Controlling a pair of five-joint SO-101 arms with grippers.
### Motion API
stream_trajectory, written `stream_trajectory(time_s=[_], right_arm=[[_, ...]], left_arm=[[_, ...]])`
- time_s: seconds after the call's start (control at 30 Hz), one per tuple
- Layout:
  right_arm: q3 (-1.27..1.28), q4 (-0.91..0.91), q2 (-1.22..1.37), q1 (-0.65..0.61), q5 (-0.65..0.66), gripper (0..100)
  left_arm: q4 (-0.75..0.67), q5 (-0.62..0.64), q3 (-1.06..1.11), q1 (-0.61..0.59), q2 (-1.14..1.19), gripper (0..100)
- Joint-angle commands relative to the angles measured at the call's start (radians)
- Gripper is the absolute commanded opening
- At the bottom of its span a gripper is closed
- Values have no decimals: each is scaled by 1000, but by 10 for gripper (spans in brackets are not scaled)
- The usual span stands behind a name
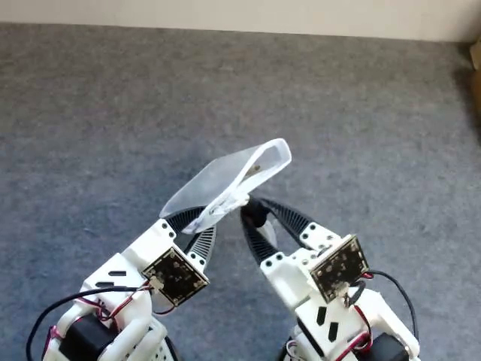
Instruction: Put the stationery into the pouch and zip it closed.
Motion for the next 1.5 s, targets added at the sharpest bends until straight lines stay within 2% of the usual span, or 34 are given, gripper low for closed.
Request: stream_trajectory(time_s=[0.0, 0.37, 0.63, 0.87, 1.23, 1.47], right_arm=[[-73, -93, -4, 111, -15, 5], [-25, -145, -4, 289, -15, 5], [19, -94, -5, 288, -15, 12], [15, 99, -7, 71, -17, 182], [-130, 268, -4, -282, -17, 184], [-45, 130, 71, -309, -17, 184]], left_arm=[[34, -8, 22, 1, -12, 5], [49, -8, 16, 1, -12, 5], [44, -8, 19, 1, -12, 5], [43, -8, 22, 1, -12, 5], [41, -8, 22, 1, -12, 5], [41, -8, 18, 1, -12, 5]])
